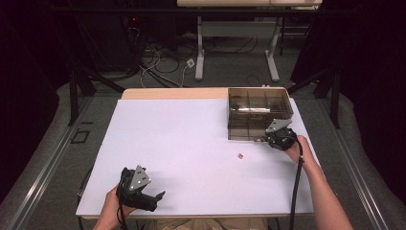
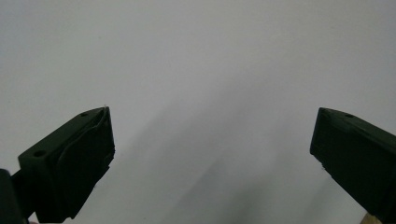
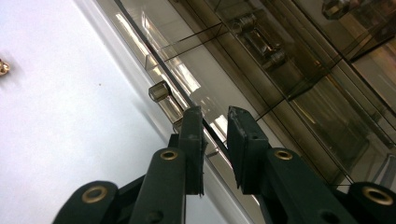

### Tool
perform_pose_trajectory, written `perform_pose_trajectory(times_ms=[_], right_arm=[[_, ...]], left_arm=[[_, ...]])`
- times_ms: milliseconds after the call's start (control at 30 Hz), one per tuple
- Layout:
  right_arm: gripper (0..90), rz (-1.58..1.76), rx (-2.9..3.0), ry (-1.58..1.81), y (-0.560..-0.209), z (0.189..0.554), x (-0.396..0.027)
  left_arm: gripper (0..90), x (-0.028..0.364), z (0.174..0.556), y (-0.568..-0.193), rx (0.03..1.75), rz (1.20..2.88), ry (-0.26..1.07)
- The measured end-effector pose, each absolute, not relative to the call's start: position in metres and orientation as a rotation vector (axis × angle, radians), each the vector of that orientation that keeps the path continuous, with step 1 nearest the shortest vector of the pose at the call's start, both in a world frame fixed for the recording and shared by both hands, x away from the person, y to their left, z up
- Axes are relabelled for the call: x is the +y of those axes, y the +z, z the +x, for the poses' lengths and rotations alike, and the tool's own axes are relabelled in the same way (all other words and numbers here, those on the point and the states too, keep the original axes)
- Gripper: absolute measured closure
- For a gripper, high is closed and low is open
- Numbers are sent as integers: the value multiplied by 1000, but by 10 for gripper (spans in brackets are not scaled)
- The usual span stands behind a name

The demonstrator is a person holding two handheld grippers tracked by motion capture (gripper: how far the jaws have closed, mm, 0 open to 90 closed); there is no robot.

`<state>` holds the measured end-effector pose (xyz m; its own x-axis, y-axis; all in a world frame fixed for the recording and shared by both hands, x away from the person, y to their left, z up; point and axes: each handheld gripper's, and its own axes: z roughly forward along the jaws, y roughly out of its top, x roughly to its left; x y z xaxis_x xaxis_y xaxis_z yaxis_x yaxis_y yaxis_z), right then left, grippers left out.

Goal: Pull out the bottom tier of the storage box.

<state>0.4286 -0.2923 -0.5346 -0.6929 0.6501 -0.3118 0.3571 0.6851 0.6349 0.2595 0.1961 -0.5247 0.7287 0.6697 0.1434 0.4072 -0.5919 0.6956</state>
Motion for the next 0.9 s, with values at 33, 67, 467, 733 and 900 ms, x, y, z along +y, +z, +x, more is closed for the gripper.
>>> perform_pose_trajectory(times_ms=[33, 67, 467, 733, 900], right_arm=[[765, 774, 2370, 740, -535, 429, -292], [766, 783, 2376, 726, -534, 428, -292], [782, 758, 2411, 723, -531, 428, -295], [784, 765, 2419, 721, -530, 427, -295], [786, 759, 2430, 712, -529, 426, -296]], left_arm=[[0, 196, 260, -525, 810, 2276, 522], [0, 196, 260, -525, 808, 2277, 523], [0, 196, 260, -525, 810, 2276, 523], [0, 196, 260, -524, 803, 2293, 508], [0, 196, 260, -525, 808, 2279, 519]])
